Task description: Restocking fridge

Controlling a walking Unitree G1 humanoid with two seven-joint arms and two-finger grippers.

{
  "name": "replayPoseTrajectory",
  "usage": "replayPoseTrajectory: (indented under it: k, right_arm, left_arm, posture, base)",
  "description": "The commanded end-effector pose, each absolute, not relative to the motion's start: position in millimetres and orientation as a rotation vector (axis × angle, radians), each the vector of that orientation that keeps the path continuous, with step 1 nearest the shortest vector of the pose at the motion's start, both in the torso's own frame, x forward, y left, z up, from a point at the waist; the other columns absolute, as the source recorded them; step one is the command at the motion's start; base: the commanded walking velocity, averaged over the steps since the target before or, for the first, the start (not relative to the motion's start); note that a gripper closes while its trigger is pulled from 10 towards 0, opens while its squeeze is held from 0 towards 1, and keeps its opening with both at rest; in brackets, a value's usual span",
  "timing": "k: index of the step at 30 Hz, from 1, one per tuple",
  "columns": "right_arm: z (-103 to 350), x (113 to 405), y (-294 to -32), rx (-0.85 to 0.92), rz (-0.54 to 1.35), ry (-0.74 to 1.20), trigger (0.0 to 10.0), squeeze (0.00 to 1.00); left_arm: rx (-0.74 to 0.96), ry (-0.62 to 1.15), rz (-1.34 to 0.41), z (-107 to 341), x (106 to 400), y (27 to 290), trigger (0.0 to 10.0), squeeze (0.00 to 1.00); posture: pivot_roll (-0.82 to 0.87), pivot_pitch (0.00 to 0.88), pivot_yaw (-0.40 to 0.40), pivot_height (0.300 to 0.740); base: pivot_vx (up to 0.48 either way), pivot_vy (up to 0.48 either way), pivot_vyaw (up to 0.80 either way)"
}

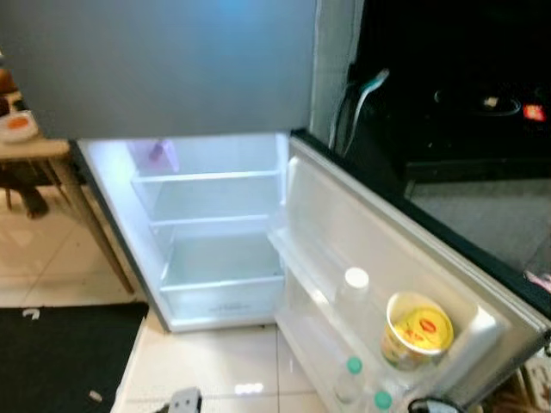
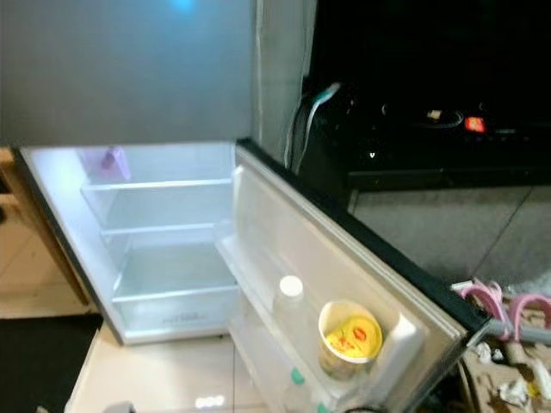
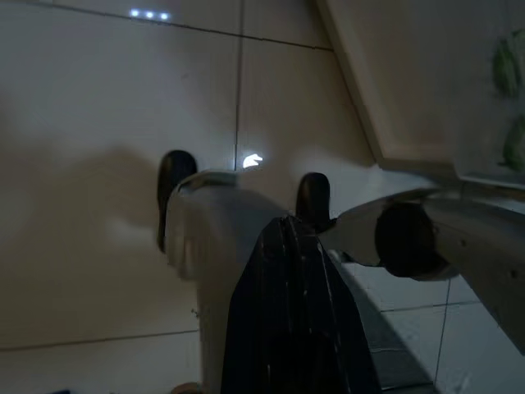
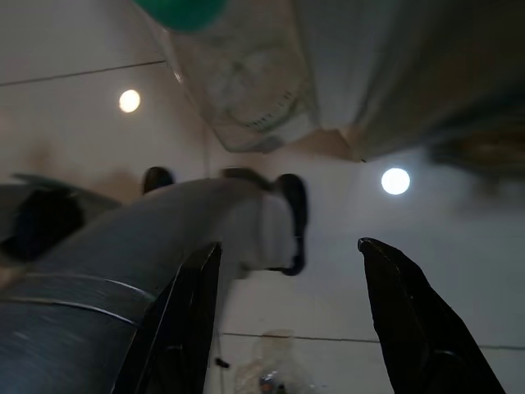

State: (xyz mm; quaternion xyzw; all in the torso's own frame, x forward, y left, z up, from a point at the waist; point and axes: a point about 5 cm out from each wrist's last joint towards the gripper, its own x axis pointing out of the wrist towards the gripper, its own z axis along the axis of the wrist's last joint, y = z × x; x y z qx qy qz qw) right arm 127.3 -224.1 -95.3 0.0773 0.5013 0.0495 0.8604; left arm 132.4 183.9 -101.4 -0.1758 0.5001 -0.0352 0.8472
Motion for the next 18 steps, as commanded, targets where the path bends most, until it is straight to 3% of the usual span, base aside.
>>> replayPoseTrajectory:
  k: [1, 10, 18]
  right_arm:
    - [-97.6, 124.5, -215.7, 0.187, 0.145, 1.068, 10.0, 0.0]
    - [-100.0, 117.5, -214.5, 0.16, 0.186, 1.11, 10.0, 0.0]
    - [-100.2, 116.4, -215.7, 0.154, 0.18, 1.114, 10.0, 0.0]
  left_arm:
    - [-0.347, 1.057, -0.073, -100.6, 134.0, 188.1, 10.0, 0.0]
    - [-0.328, 1.07, -0.089, -101.3, 134.3, 183.6, 10.0, 0.0]
    - [-0.333, 1.071, -0.092, -101.4, 134.5, 181.8, 10.0, 0.0]
  posture:
    - [-0.07, 0.0, -0.023, 0.74]
    - [-0.08, 0.0, -0.024, 0.74]
    - [-0.08, 0.0, -0.022, 0.74]
  base:
    - [0.0, 0.0, 0.0]
    - [0.0, 0.0, 0.0]
    - [-0.249, 0.0, 0.0]
